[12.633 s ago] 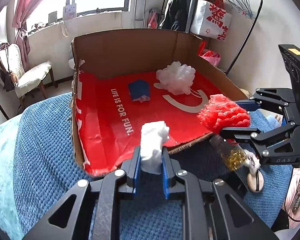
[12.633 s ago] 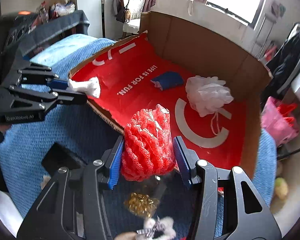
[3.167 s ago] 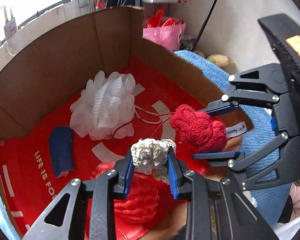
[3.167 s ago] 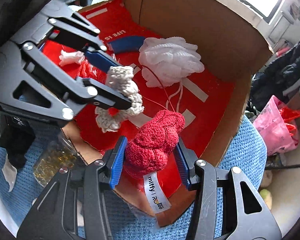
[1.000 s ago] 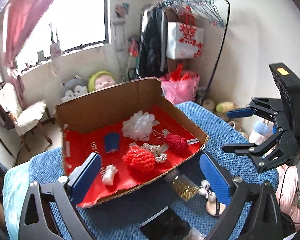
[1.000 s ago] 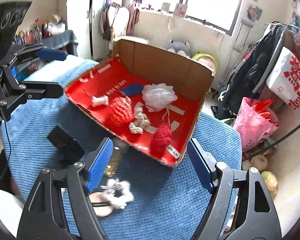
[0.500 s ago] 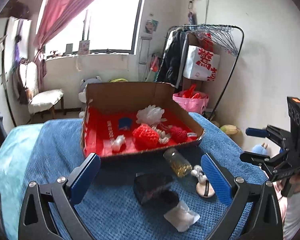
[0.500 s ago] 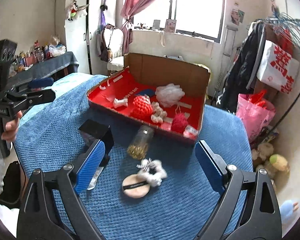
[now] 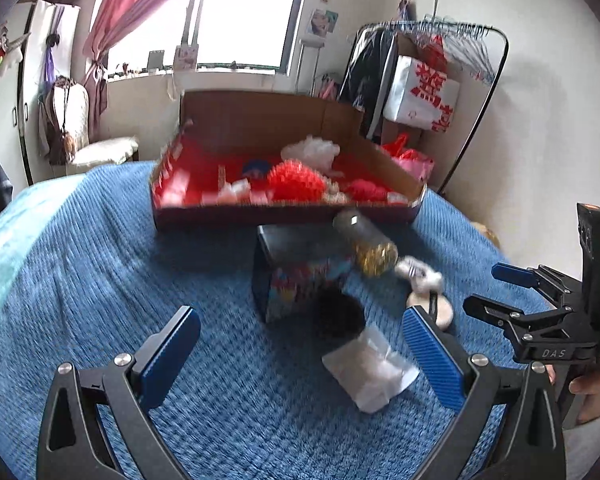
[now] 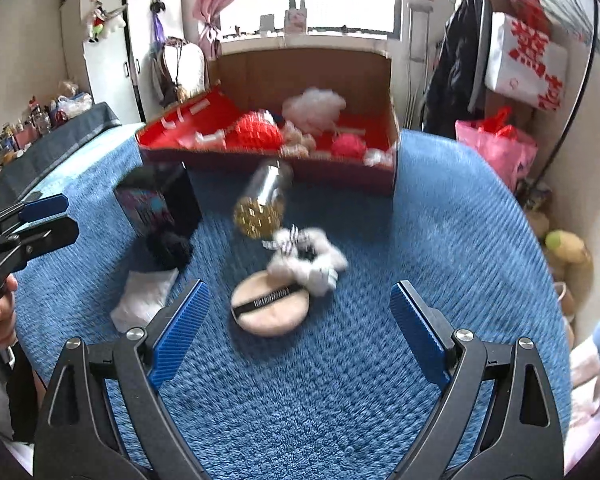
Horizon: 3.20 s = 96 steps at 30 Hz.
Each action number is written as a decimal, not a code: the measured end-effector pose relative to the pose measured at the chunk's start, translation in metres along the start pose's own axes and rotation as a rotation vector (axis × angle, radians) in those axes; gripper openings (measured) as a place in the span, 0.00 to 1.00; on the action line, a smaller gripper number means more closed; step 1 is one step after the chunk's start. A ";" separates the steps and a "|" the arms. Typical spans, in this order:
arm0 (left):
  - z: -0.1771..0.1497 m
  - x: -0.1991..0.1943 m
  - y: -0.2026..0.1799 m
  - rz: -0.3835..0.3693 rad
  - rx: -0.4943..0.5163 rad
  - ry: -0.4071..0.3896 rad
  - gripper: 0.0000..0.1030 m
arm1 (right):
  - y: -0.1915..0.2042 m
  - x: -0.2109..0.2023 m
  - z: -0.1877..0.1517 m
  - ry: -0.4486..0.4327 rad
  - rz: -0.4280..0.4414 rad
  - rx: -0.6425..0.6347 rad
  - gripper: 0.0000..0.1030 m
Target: Organize soft objects
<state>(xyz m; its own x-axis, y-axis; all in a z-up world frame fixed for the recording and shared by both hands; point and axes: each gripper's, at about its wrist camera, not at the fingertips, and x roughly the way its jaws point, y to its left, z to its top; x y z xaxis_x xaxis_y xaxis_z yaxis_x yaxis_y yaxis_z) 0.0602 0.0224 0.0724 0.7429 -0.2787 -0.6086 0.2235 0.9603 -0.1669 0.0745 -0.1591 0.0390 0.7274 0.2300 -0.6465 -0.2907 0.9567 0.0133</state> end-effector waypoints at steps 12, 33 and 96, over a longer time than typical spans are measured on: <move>-0.019 0.022 -0.013 -0.084 0.024 0.123 1.00 | -0.009 0.029 -0.009 0.073 0.055 0.029 0.90; -0.032 0.033 -0.033 -0.137 0.114 0.191 0.17 | 0.023 0.034 -0.015 0.076 0.147 -0.086 0.47; -0.036 0.045 -0.023 -0.047 0.172 0.198 0.72 | -0.033 -0.018 0.018 -0.019 0.425 0.148 0.50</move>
<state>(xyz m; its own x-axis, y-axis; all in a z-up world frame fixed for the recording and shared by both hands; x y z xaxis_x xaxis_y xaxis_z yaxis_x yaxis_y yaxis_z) 0.0659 -0.0114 0.0211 0.5955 -0.2985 -0.7458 0.3713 0.9256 -0.0740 0.0822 -0.1917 0.0646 0.5744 0.6101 -0.5457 -0.4751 0.7914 0.3847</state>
